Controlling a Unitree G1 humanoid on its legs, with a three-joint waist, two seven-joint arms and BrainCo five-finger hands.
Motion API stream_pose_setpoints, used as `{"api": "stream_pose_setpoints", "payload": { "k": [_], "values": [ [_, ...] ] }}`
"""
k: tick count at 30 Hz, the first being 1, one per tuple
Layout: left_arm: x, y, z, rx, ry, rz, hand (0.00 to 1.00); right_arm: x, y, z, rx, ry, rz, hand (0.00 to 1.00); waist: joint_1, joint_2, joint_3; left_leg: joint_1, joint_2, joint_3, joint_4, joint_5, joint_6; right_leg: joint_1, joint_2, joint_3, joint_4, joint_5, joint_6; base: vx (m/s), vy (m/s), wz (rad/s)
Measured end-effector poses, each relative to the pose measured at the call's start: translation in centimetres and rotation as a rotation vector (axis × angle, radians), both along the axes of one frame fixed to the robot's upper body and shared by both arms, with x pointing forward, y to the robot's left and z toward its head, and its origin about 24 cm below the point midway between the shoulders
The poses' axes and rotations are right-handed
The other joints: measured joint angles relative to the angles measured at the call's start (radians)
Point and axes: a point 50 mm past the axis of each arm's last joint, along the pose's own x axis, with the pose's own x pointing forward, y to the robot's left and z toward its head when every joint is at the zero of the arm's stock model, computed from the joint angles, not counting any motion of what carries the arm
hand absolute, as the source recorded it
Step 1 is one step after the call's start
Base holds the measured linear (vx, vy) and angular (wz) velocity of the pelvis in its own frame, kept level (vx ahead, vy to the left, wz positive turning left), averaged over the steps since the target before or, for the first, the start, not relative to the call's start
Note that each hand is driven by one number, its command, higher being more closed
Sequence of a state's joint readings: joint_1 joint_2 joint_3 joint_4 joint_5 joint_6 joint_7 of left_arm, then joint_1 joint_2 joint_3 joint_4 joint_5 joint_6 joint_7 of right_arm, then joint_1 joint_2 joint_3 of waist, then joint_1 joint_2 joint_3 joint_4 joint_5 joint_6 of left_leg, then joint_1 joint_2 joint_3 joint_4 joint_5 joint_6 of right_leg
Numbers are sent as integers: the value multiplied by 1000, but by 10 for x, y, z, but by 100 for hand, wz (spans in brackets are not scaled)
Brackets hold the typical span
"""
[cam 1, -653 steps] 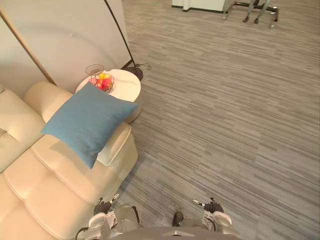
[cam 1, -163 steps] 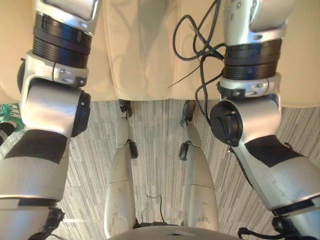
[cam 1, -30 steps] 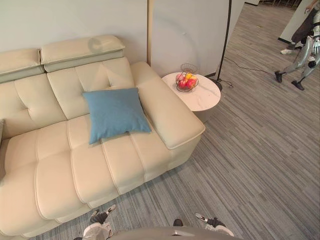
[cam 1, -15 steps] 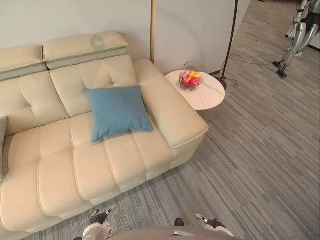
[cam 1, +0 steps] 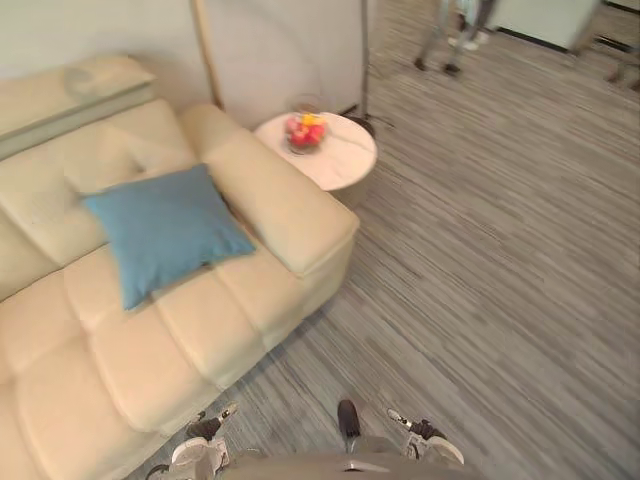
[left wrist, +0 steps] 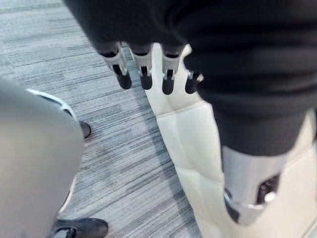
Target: Pick up cushions and gather them together orderly.
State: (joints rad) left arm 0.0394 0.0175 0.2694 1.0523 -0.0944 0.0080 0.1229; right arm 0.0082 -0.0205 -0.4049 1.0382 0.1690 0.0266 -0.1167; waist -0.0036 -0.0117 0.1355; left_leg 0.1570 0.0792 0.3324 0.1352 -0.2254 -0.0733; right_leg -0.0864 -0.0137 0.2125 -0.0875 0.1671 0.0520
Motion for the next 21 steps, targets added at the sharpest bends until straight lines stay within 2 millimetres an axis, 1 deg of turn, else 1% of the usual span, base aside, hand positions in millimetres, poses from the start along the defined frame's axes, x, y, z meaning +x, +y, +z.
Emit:
{"api": "stream_pose_setpoints", "payload": {
  "k": [2,3,4,5,6,7,8,9,10,11,12,13,14,15,16,18,19,20,21],
  "values": [
    [-2,3,0,6,8,2,0,2,3,0,4,-5,10,0,-3,-9,5,22,0,105,0,-16,-6,-29,16,36,-1,11,-25,-81,15,-164],
    [-3,4,-1,8,17,2,0,5,4,1,3,-9,24,0,-6,2,10,24,11,173,-4,-18,-9,-50,21,14,-1,5,-51,-45,-17,-158],
    [-3,4,-1,8,18,0,0,8,4,1,0,-14,33,0,-8,7,11,28,21,221,-4,-18,-10,-63,23,-32,2,-7,-72,14,-65,-191],
    [-1,7,0,23,16,-14,0,11,1,3,-12,-22,48,0,-9,22,14,41,58,304,4,-17,-14,-114,29,-223,80,-31,-99,84,-73,-152],
    [-2,9,0,30,18,-18,0,12,1,3,-14,-25,48,0,-10,23,15,43,66,317,15,-16,-14,-125,29,-301,118,-43,-117,163,-119,-154],
    [-2,12,1,39,19,-21,0,8,1,2,-16,-14,49,0,-8,20,13,49,71,325,35,-16,-15,-117,25,-437,167,-47,-158,124,-79,-83],
    [-2,13,1,40,18,-21,0,4,0,1,-19,-5,52,0,-5,19,12,57,69,324,42,-16,-15,-104,23,-497,169,-45,-165,195,-176,-114],
    [-3,10,0,34,20,-23,0,6,-2,2,-30,-12,62,0,-7,38,15,70,83,322,57,-14,-16,-95,22,-616,173,-65,-182,146,-158,-91],
    [-3,6,0,25,19,-27,0,8,-6,4,-41,-20,63,0,-13,49,12,83,88,324,51,-14,-15,-86,15,-677,176,-100,-187,257,-184,-125],
    [-1,-1,-1,12,17,-46,0,10,-15,6,-64,-22,62,0,-11,87,7,103,89,340,23,-10,-22,-86,-1,-793,218,-153,-168,146,-67,-87],
    [-1,-3,-1,9,17,-53,0,10,-16,6,-65,-21,61,0,-7,95,8,109,89,342,16,-10,-22,-88,4,-786,222,-153,-167,174,-60,-97],
    [0,-6,-1,2,15,-64,0,11,-18,7,-72,-25,59,0,-9,110,13,117,91,340,12,-4,-19,-89,24,-752,219,-153,-166,129,-73,-71],
    [1,-7,-1,3,14,-75,0,13,-19,8,-75,-31,59,0,-8,110,15,127,89,339,10,16,-17,-89,34,-725,219,-153,-160,189,-96,-79],
    [2,-8,-1,1,13,-76,0,13,-19,8,-74,-30,59,0,-10,107,16,137,89,329,24,45,-24,-83,42,-700,224,-168,-150,187,-85,-66],
    [2,-8,-1,0,13,-76,0,12,-18,7,-73,-26,59,0,-14,102,19,133,107,324,93,55,-35,-67,49,-681,227,-180,-146,151,-50,-55],
    [0,-10,-2,-7,16,-72,0,8,-18,6,-71,-15,57,0,-17,96,24,92,171,305,306,66,-32,-20,66,-645,202,-191,-139,114,-22,-49],
    [-2,-13,-3,-18,19,-69,0,6,-15,4,-63,-9,58,0,-11,86,32,24,233,250,529,79,-8,16,81,-607,184,-199,-146,117,-10,-59],
    [-3,-15,-3,-24,21,-65,0,5,-14,4,-60,-6,58,0,-8,85,32,-7,250,228,607,70,4,26,86,-590,180,-208,-157,179,17,-80],
    [0,-13,-2,-24,4,-48,0,5,-12,3,-55,-4,56,0,-5,80,39,-74,263,180,721,47,21,48,90,-556,179,-214,-160,107,28,-60]
  ]
}}
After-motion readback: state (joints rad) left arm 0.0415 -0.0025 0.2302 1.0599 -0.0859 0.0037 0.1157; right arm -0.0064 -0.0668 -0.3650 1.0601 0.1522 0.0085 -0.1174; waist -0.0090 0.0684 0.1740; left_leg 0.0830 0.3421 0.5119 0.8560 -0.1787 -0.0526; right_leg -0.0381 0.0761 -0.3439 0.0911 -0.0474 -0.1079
